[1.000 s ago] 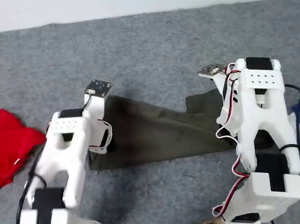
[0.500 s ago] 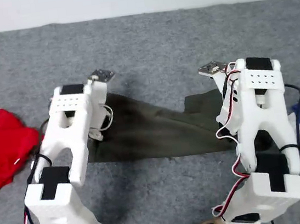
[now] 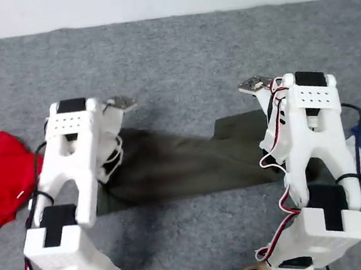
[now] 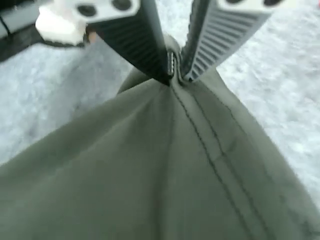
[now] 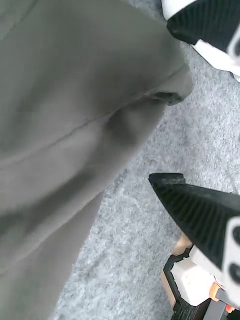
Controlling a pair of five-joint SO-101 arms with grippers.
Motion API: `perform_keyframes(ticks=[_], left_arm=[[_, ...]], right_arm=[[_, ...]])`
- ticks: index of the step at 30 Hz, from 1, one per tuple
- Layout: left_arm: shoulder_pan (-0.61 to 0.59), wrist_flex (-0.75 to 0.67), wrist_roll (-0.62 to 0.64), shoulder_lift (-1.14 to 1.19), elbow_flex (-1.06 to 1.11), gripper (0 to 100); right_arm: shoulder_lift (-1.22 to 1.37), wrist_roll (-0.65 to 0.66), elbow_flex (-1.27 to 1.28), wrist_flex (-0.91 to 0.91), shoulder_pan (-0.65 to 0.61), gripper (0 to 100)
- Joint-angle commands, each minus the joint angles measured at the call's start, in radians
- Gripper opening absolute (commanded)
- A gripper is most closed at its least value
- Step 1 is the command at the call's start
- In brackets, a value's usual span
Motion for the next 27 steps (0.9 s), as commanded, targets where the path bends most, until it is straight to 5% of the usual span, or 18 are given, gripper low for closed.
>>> perform_keyframes(ticks=[1,10,15,27], left_arm=[[-0.066,0.034,-0.049,-0.089,0.094,1],[-0.16,-0.058,-0.052,-0.035,0.214,2],[-0.18,-0.052,-0.048,0.04,0.226,14],[-0.354,-0.051,-0.011,0.043,-0.039,15]], right_arm=[[-0.008,0.002,-0.012,-0.004,0.01,40.2],[-0.013,0.002,-0.025,-0.025,0.016,40.2],[-0.001,0.006,-0.187,0.01,0.027,40.3],[0.331,0.101,-0.388,0.071,-0.033,40.2]])
